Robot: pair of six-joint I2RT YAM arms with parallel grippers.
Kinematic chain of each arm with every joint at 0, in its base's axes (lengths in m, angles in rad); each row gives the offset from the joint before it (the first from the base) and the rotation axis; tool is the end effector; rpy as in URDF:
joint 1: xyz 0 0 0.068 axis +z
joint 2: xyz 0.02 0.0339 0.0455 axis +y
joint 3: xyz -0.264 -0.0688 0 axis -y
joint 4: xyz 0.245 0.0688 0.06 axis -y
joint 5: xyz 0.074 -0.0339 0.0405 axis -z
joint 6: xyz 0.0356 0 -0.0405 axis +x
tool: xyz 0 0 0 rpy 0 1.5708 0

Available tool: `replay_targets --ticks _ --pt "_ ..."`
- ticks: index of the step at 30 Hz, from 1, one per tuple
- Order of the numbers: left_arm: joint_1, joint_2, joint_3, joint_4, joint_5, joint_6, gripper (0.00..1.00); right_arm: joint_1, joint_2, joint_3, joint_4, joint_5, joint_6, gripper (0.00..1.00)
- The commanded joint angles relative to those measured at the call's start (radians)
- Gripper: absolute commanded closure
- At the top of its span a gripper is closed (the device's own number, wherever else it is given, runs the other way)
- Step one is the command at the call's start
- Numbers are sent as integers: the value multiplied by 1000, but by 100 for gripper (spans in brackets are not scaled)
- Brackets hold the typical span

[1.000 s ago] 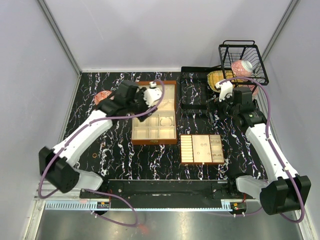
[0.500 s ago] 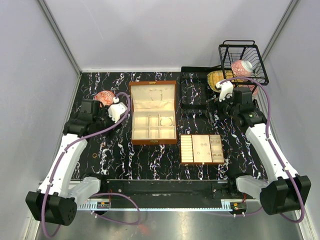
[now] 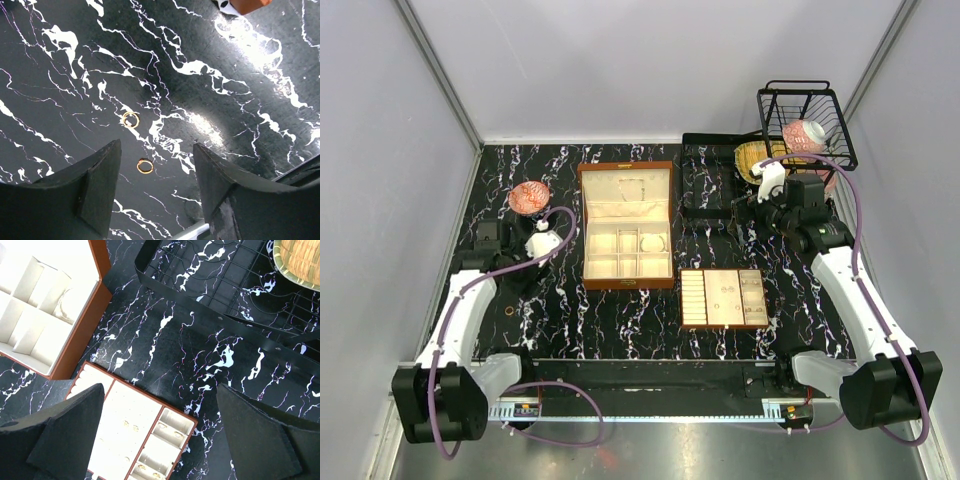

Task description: Organize the mixed jewelry

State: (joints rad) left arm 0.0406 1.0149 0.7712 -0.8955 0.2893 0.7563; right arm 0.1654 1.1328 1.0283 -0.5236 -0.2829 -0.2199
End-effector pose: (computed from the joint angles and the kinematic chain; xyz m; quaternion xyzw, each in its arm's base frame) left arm 0.1784 -0.0029 0.2387 0.3675 0.8946 -0.0476 0.2499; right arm 0.2405 0.0502 0.3231 -0.2317 0.8535 0.1133 0.4528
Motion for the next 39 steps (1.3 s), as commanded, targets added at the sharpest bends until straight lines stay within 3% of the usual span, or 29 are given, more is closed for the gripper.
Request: replay_targets --ticks 1,13,26,39 --pt "31 40 -6 61 -7 95 38 0 7 44 -10 -22 10 0" --pt "110 200 14 84 39 213 43 -1 44 38 -6 27 -12 0" --pt "113 191 -73 158 14 224 57 -1 67 35 -4 24 -21 0" --pt "111 232 -90 193 -4 242 62 -1 67 32 -4 28 -26 0"
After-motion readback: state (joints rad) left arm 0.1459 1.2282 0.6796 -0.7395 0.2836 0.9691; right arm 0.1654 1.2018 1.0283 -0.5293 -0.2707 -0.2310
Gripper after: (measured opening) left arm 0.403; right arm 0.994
